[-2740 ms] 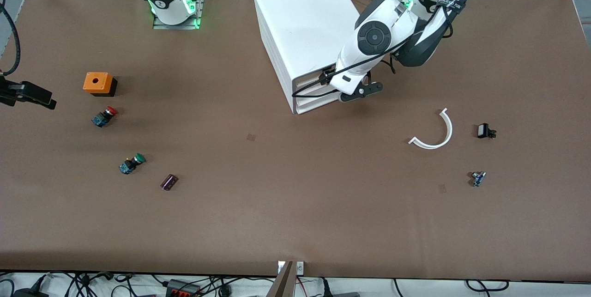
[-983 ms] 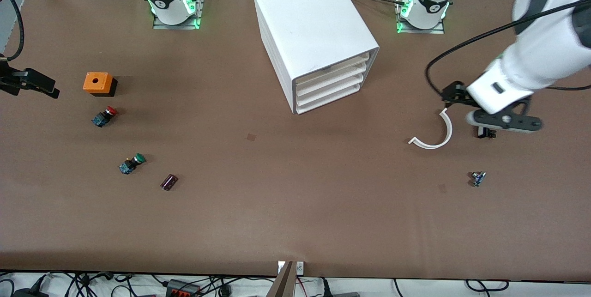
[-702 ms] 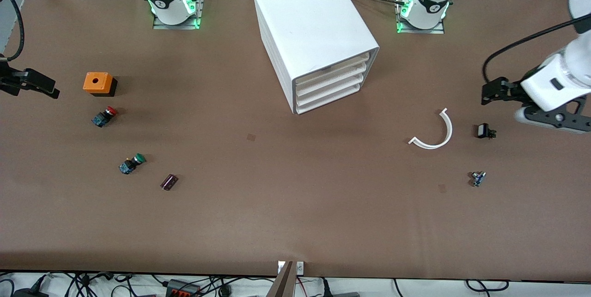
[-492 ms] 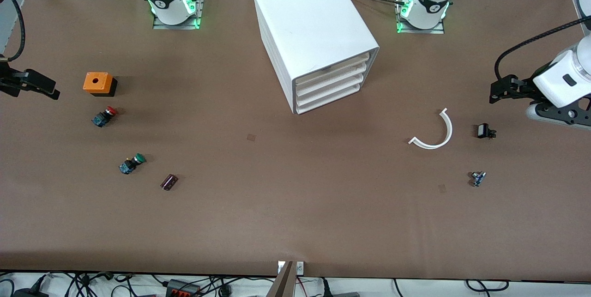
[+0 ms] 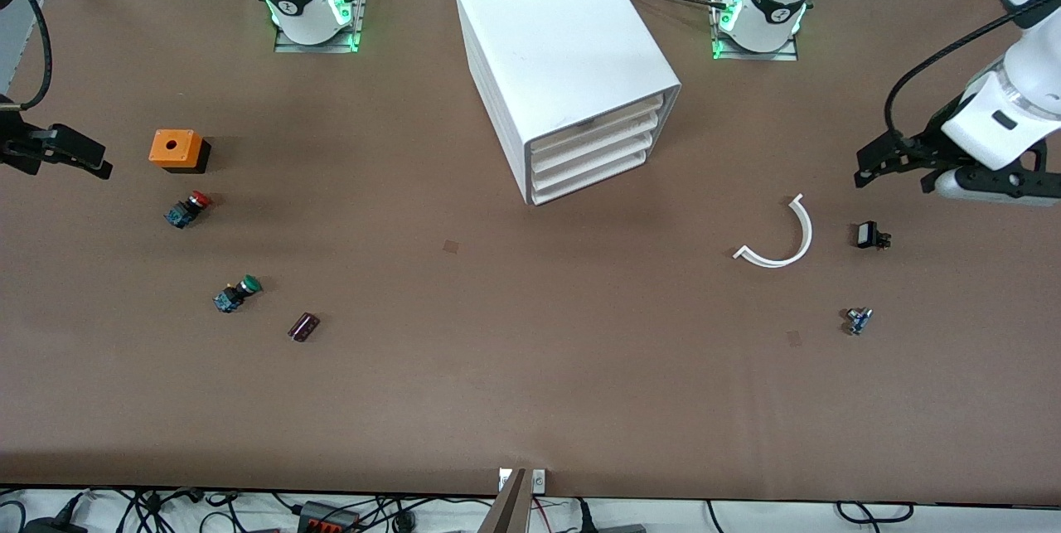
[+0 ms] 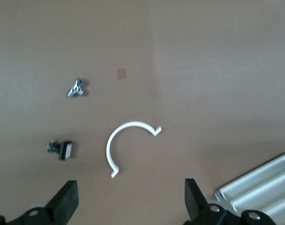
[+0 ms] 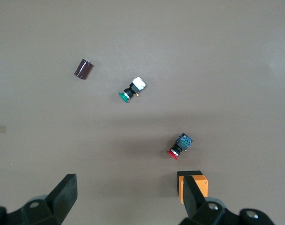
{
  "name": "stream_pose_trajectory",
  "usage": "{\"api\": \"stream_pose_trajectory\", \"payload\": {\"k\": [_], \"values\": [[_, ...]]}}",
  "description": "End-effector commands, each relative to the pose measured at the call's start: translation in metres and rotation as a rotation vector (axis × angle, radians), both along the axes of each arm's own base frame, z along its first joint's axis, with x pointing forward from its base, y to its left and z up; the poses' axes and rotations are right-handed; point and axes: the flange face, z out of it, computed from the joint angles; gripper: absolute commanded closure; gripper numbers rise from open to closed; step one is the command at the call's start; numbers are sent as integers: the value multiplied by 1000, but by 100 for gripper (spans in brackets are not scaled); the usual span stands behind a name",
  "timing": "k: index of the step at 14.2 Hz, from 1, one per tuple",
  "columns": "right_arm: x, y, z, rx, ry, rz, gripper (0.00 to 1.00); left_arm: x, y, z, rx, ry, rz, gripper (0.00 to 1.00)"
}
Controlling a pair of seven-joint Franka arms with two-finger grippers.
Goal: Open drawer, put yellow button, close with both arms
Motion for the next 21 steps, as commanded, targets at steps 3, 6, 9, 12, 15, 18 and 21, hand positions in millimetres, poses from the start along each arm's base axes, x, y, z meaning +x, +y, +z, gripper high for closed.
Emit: {"api": "stream_pose_trajectory", "payload": {"k": [3,6,9,12,15,18,21], "values": [[-6,-2,2,-8,0,-4,0,-17,-26,25,80,53,-66,0],[-7,-3,0,-6,9,-6,0,-15,-27,27,82,46,-77,0],[-7,-2,-3,-5,20,-5,0,-15,-27,29,82,48,-74,0],[-10,-1,0,-5,26,0,0,-14,-22,27,81,50,-66,0],[-11,0,0,-5,30,1,0,-14,-24,27,82,51,-68,0],[-11,0,1,-5,29,1,0,-15,-26,28,82,51,-71,0],[-12,0,2,-5,29,1,0,-16,-26,27,82,59,-71,0]]}}
